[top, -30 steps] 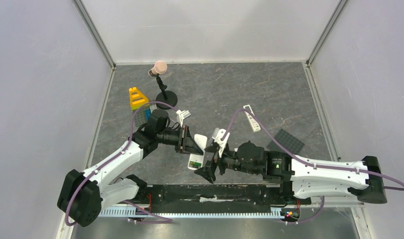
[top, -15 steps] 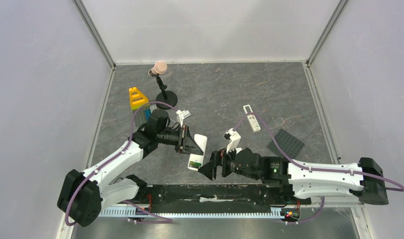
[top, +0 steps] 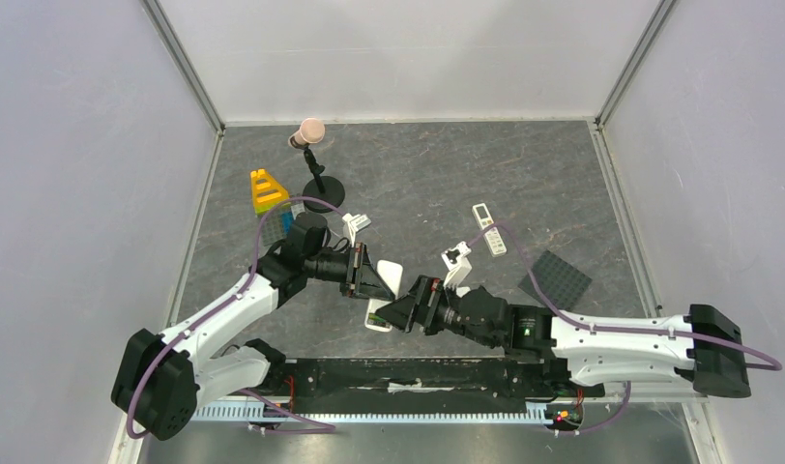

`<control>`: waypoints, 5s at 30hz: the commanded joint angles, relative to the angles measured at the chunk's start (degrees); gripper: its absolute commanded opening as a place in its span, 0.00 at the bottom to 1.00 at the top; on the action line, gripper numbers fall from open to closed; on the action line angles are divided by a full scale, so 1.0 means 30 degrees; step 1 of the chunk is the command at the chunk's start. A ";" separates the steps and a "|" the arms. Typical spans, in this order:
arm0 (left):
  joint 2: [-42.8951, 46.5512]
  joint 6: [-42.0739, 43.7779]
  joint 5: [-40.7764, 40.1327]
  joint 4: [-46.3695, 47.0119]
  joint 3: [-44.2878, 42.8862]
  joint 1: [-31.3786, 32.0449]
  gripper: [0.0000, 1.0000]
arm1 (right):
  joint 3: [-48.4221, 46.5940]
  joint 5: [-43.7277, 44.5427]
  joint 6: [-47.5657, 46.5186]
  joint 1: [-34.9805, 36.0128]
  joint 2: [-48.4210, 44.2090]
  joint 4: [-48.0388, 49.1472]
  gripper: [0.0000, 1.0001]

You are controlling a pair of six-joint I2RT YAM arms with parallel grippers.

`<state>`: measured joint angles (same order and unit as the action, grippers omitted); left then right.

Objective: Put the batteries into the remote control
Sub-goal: Load the battery into the remote control.

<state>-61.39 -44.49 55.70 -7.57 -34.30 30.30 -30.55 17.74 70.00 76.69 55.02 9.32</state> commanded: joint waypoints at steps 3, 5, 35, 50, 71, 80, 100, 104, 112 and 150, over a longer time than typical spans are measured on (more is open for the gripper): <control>0.0051 -0.0050 0.0476 0.0591 -0.0549 0.0036 0.02 | -0.0136 -0.1230 0.1473 -0.0132 0.1443 0.2339 0.98; 0.0094 -0.0068 0.0479 0.0617 -0.0499 0.0035 0.02 | -0.0244 -0.1530 0.1507 -0.0158 0.1808 0.2629 0.98; 0.0301 -0.0389 0.0677 0.0709 -0.0431 0.0035 0.02 | -0.0118 -0.2034 0.0743 -0.0366 0.3190 0.3868 0.46; 0.0724 -0.4136 0.1985 0.2435 -0.0484 0.0050 0.02 | 0.2037 -0.3180 -0.1243 -0.0549 0.3139 0.9020 0.42; 0.0443 -0.6125 0.1928 0.4813 0.0102 0.0019 0.02 | 0.2493 -0.3901 -0.2371 -0.0865 0.0864 1.0212 0.83; 0.0754 -0.5707 0.1856 0.4594 0.0064 0.0025 0.02 | 0.2550 -0.3926 -0.0852 -0.1403 0.1044 1.0138 0.77; 0.1816 -0.5910 0.1318 0.4628 -0.0111 0.0006 0.02 | 0.3332 -0.4646 0.0176 -0.1817 0.1331 1.1072 0.68; 0.2756 -0.6206 0.0052 0.4634 -0.0027 0.0006 0.02 | 0.3473 -0.4369 0.0196 -0.1802 0.0759 1.1191 0.84; 0.6681 -0.8137 -0.5631 0.4498 0.1414 0.0007 0.02 | 0.3105 -0.3952 0.0778 -0.1802 0.1521 1.2477 0.86; 1.4175 -1.2041 -1.1315 0.3939 0.4711 0.0006 0.29 | -0.0083 -0.2292 0.5307 -0.1275 0.7797 1.9268 0.07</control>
<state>-19.68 -79.29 21.85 3.03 -20.34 30.24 -28.05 9.80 85.01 72.53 77.91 62.06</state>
